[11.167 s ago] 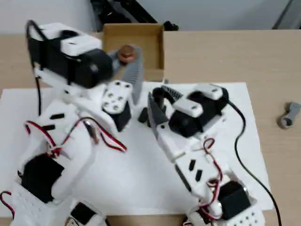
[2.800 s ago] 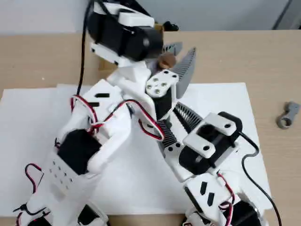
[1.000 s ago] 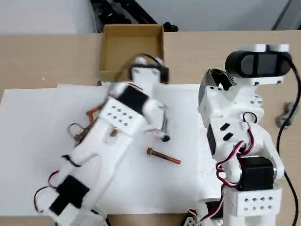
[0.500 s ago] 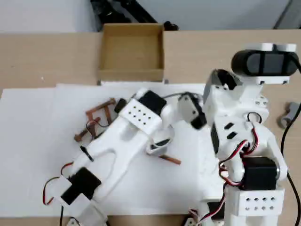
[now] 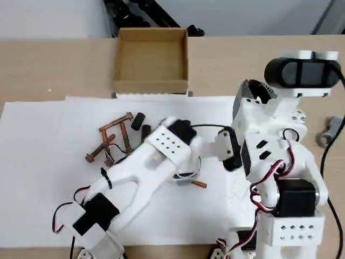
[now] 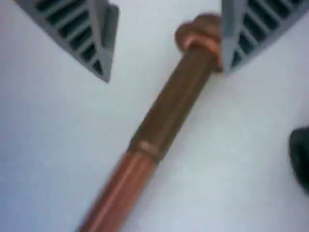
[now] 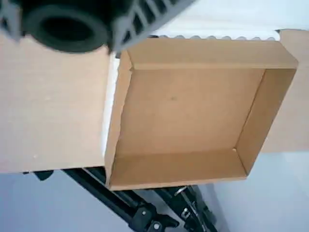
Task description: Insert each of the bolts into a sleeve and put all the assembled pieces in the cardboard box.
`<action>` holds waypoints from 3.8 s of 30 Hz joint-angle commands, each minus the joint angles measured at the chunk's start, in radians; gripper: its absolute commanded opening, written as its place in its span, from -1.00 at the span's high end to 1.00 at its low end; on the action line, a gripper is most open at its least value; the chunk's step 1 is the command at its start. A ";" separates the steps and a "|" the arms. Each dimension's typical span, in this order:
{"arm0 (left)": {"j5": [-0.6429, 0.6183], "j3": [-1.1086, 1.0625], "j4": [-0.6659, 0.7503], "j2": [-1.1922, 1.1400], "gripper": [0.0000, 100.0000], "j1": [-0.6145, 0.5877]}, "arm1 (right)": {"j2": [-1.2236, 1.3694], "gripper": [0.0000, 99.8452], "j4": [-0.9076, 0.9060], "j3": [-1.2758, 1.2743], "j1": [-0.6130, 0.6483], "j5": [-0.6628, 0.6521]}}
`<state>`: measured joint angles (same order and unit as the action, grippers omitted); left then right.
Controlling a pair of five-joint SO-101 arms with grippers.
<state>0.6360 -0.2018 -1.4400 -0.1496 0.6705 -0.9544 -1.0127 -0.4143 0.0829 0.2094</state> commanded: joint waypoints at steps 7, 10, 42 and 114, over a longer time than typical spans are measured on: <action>0.006 -0.147 0.160 -0.034 0.72 0.006 | -0.004 1.00 0.004 0.021 -0.005 0.011; 0.006 -0.143 0.163 -0.121 0.72 0.003 | -0.004 1.00 0.004 0.021 -0.004 0.011; 0.344 0.096 -0.315 0.446 0.99 -0.235 | -0.067 1.00 -0.005 0.020 -0.004 0.011; -1.404 -0.526 0.066 0.503 0.60 -0.473 | -0.070 1.00 -0.005 0.003 0.039 0.034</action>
<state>-0.7649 -0.7173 -1.4216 0.3214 0.2010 -1.0142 -1.0157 -0.4143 0.1166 0.2156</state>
